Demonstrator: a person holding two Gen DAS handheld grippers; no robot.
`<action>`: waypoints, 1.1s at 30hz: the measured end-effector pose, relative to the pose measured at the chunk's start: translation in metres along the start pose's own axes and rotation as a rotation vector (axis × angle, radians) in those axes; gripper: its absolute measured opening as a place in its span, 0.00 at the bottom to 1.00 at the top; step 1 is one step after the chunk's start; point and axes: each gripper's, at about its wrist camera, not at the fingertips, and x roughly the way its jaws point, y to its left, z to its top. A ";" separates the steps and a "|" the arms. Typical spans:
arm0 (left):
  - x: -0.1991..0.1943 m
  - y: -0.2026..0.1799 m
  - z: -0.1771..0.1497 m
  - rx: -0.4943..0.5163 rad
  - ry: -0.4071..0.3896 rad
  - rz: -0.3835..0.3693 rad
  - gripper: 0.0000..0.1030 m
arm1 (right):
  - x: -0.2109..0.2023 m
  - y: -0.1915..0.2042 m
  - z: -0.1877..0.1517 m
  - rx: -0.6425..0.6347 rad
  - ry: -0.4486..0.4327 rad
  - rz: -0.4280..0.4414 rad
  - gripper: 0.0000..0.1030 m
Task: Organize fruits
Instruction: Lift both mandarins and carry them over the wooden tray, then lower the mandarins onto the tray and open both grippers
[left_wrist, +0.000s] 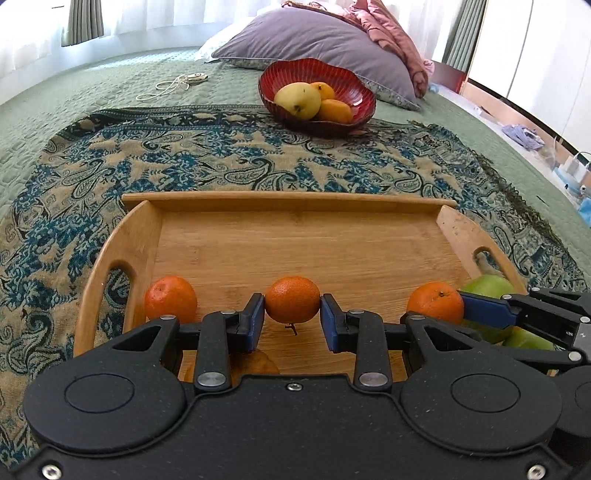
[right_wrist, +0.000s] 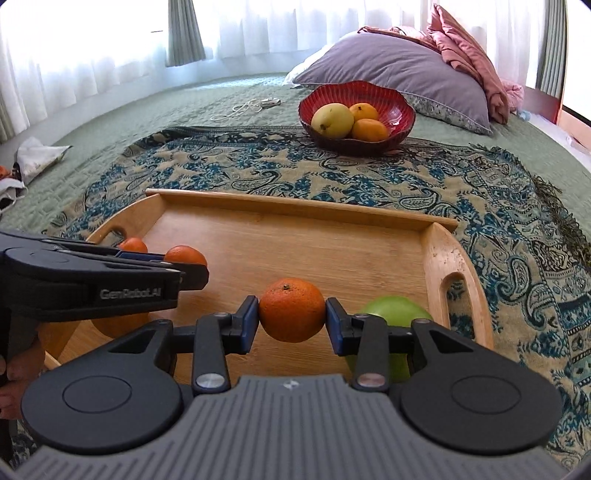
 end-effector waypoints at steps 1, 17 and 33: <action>0.001 -0.001 0.000 0.006 -0.001 0.001 0.30 | 0.001 0.001 0.000 -0.003 0.002 0.001 0.43; 0.008 -0.005 -0.002 0.020 0.000 -0.036 0.30 | 0.013 0.005 -0.009 -0.028 0.023 -0.004 0.43; 0.009 -0.006 -0.004 0.024 -0.013 -0.059 0.30 | 0.014 0.007 -0.011 -0.038 0.009 0.000 0.45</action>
